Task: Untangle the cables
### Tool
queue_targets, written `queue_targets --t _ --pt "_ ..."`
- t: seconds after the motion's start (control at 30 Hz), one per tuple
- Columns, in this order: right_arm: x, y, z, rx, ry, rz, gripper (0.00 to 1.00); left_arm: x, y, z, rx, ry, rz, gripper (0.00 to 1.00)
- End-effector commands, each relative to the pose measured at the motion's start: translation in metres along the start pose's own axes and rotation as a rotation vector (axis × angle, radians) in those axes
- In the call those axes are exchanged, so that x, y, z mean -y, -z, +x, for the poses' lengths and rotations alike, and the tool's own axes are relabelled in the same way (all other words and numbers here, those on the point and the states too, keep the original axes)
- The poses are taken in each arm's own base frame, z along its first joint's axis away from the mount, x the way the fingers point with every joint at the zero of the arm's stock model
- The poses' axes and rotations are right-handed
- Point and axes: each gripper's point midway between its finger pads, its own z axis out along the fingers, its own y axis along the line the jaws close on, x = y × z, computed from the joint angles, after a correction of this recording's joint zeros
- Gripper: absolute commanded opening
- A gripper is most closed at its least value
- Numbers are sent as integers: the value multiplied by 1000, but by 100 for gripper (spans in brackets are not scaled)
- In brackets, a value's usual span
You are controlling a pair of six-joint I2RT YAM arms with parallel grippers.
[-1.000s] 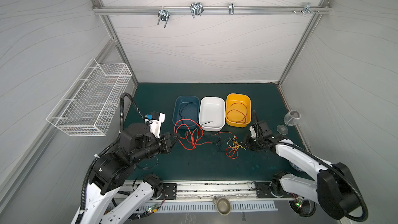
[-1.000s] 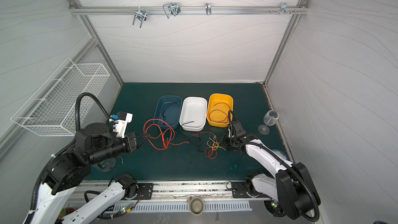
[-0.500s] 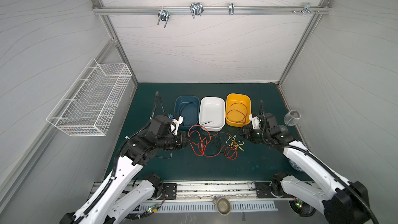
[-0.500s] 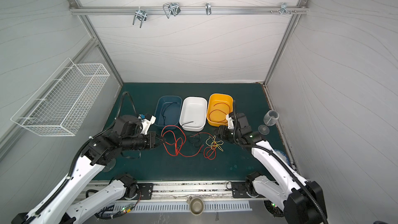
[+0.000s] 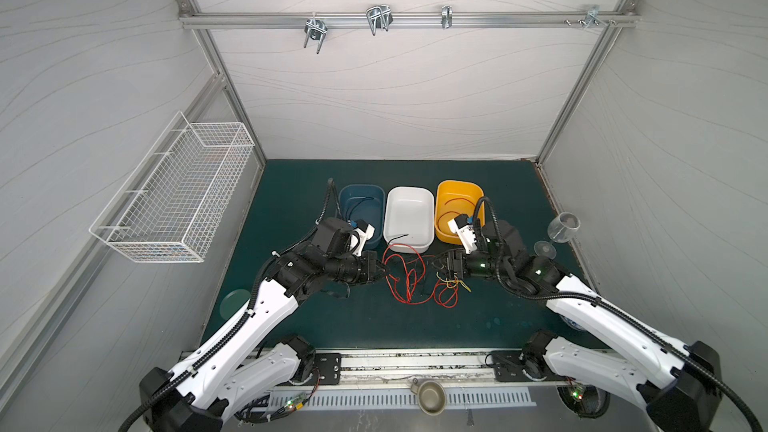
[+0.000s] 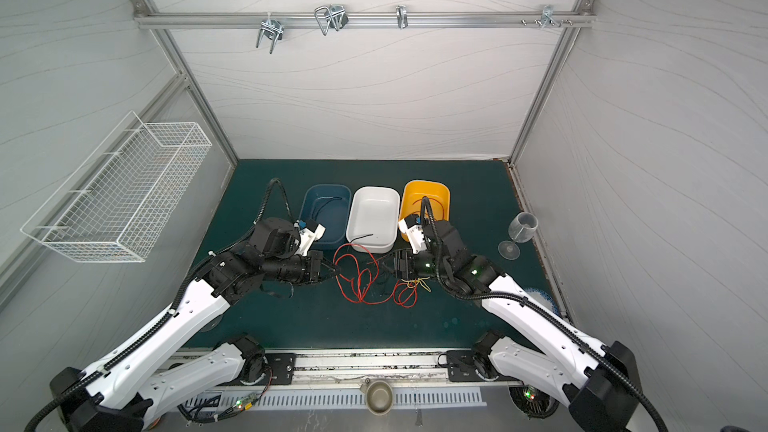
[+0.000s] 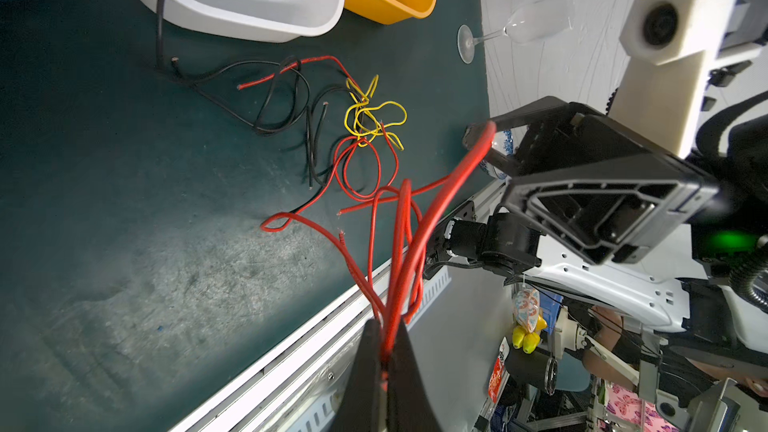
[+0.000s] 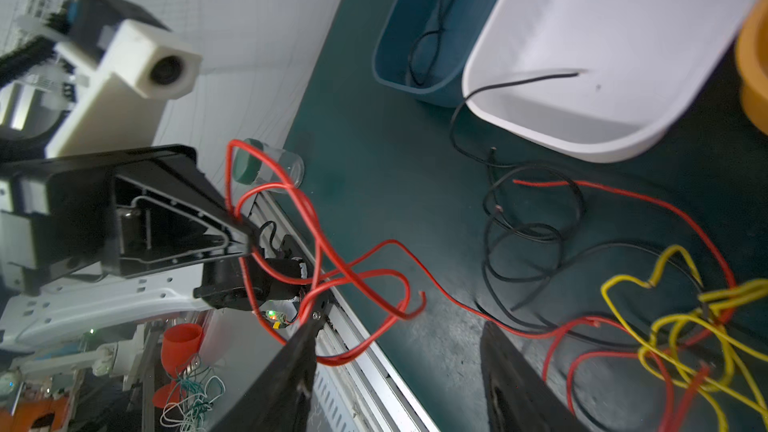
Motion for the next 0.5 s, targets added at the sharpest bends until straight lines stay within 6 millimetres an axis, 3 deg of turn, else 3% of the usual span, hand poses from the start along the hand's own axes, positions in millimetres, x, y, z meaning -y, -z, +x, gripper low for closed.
queue_targets --t 0.0,0.17,0.47 --pt "-21 -5 -18 52 91 -64 62 13 -4 -4 7 -54 49 0" --pt "-27 -20 -17 28 102 -91 55 16 -8 -2 -8 -69 51 0" --pt "-24 -31 -12 6 109 -82 21 22 -8 -2 -8 -102 70 0"
